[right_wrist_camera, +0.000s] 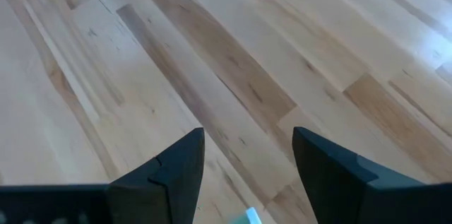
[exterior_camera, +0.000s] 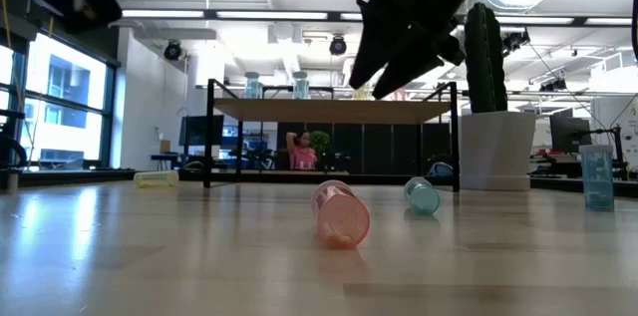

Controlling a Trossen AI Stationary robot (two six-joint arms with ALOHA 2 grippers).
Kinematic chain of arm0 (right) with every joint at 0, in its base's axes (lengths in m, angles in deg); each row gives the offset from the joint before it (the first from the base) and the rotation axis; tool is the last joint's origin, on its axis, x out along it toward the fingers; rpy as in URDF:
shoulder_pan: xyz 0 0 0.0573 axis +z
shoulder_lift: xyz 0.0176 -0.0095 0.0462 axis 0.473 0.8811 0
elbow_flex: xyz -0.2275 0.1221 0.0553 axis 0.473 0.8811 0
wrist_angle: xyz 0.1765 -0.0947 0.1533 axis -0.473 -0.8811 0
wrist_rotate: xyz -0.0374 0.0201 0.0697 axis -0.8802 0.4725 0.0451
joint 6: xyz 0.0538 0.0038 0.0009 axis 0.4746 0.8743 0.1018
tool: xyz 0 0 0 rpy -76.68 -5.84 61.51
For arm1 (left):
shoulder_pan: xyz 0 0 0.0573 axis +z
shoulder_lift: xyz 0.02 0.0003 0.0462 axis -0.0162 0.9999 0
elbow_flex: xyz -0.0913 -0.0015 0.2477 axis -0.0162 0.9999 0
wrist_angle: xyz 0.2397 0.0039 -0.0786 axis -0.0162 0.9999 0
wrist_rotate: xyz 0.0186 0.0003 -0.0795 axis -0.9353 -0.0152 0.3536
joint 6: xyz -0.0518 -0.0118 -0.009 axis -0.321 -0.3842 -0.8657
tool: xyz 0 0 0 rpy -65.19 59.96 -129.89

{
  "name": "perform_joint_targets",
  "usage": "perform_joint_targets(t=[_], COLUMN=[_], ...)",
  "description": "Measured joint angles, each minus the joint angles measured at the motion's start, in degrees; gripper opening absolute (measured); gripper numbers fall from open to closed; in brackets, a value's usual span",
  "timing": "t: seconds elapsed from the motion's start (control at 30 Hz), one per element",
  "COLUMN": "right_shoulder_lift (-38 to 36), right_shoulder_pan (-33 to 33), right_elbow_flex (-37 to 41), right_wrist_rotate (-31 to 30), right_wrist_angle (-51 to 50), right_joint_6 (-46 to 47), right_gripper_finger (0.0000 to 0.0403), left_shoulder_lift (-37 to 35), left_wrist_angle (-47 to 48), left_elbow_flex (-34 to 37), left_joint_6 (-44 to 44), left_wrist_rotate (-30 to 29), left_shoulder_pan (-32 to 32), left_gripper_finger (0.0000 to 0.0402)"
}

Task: Pick and place medicine bottles onto shelf by color
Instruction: Put the left pink pill bottle on the shelf aligned with the other pink pill bottle

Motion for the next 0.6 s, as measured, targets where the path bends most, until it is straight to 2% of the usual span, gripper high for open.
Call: perform_joint_targets(t=[0.6], right_shoulder_lift=[0.00], right_shoulder_pan=[0.00], right_elbow_flex=[-0.01], right_wrist_rotate=[0.59], right_wrist_angle=[2.35], right_joint_6=[1.27], right_gripper_finger=[0.0206], left_shoulder_lift=[0.00], left_wrist_angle=[0.43], left_elbow_flex=[0.00], left_joint_6=[-9.84], left_wrist_rotate=[-10.10], left_shoulder_pan=[-16.35], left_gripper_finger=[0.0188])
